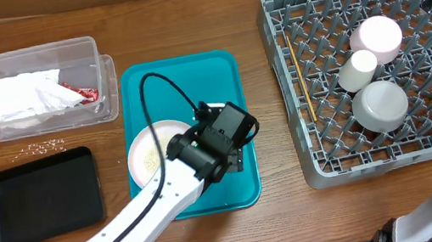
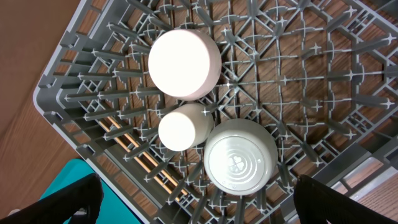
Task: Sort waste into correct bins and load items into the dishwasher
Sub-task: 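Lift the rice plate and carry it left over the black tray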
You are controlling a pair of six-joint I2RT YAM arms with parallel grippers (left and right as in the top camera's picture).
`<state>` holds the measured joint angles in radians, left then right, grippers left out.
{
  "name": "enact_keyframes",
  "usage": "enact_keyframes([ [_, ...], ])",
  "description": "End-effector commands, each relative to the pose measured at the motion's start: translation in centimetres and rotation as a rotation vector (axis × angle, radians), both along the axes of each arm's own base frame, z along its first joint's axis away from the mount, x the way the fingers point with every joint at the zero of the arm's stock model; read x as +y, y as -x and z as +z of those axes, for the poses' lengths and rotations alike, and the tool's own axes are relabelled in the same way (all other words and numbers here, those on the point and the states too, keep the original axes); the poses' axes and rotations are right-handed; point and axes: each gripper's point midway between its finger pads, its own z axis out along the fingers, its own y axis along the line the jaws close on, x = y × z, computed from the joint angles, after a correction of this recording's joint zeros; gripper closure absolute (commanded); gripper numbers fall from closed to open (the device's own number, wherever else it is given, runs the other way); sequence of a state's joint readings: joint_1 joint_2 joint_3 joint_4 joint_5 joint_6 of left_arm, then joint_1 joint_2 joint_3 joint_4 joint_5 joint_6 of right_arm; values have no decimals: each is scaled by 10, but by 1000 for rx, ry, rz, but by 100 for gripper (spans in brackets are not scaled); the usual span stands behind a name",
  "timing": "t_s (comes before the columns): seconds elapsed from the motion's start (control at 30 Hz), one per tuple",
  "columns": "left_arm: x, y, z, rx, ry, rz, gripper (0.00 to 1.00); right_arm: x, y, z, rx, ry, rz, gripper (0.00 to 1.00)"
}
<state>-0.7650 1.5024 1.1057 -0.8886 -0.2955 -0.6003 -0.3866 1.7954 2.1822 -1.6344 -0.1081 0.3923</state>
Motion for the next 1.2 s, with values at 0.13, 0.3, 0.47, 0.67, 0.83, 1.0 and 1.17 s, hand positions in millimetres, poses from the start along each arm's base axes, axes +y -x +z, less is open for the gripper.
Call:
enact_keyframes([
  [0.13, 14, -8, -59, 85, -190, 28, 32, -2, 0, 3, -13, -3, -8, 0],
  [0.3, 15, -2, -95, 172, -244, 23, 43, -2, 0, 3, -13, -3, -8, 0],
  [0.47, 13, 8, -113, 253, -233, 22, 55, -2, 0, 3, -13, -3, -8, 0],
  [0.67, 15, 9, -112, 261, -235, 24, 80, -2, 0, 3, -13, -3, -8, 0],
  [0.83, 15, 9, -107, 269, -243, 28, 96, -2, 0, 3, -13, -3, -8, 0],
  [1.0, 16, 6, -93, 275, -269, 33, 96, -2, 0, 3, -13, -3, -8, 0],
  [1.17, 28, -3, -58, 227, -338, 173, 96, -2, 0, 3, -13, -3, -8, 0],
])
